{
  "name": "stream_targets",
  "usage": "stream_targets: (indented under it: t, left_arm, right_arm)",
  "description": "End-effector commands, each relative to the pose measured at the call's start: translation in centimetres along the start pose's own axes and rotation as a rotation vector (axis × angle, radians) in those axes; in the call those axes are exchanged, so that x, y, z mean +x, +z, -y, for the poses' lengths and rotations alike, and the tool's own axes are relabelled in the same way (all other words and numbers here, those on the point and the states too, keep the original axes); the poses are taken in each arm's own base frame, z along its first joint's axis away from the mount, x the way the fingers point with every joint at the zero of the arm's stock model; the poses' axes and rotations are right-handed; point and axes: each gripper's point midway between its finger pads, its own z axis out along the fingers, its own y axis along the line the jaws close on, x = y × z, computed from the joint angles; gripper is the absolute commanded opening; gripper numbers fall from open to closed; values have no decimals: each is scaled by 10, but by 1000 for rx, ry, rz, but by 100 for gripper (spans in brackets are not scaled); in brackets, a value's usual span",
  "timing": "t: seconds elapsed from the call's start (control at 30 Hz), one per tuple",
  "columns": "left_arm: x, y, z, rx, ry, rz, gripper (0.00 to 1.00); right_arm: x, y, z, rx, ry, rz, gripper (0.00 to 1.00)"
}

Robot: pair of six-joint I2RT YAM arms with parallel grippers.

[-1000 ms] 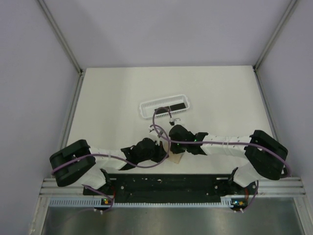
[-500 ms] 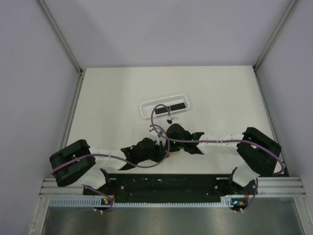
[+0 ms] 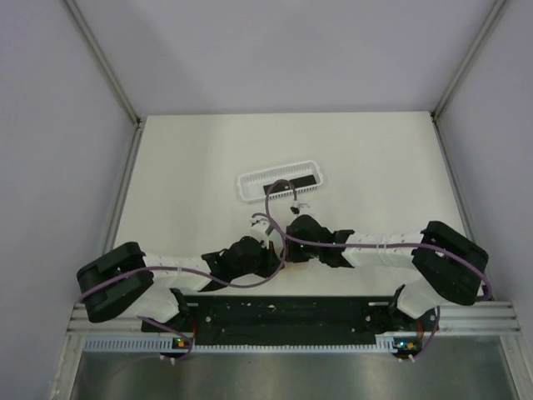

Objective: Put the credit cards into the card holder
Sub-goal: Insert the card holder at the center of the board.

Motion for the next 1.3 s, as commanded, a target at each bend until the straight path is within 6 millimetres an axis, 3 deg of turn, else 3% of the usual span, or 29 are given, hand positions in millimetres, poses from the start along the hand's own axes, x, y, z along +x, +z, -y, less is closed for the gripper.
stream_targets:
  t: [0.0,0.2,0.27,0.4,0.53,0.73,1.0,1.27]
  left_arm:
    - [8,-4,-22,-86,23,-14,0]
    - [8,-2,-26,-102,24,-19,0]
    - [7,-1,-27,-107,29,-19,0]
    - [3,2,-27,-111,37,-15,0]
    - [-10,-1,-20,-104,48,14,0]
    - [-31,-9,-3,-65,59,58,0]
    - [-34,-13,12,-8,51,49,0]
    - [-22,-5,15,21,36,21,0]
  right_arm:
    - [105,-42,107,359,-63,-367,22]
    - [123,-63,105,297,-11,-414,23]
    - [118,-71,85,196,-14,-399,25]
    - [78,-86,54,47,-50,-229,27]
    - [29,-99,51,32,-24,-16,28]
    - [-5,-92,64,135,-49,49,27]
    - [-42,-77,47,90,-96,114,22]
    - [-38,-72,18,-134,-163,59,22]
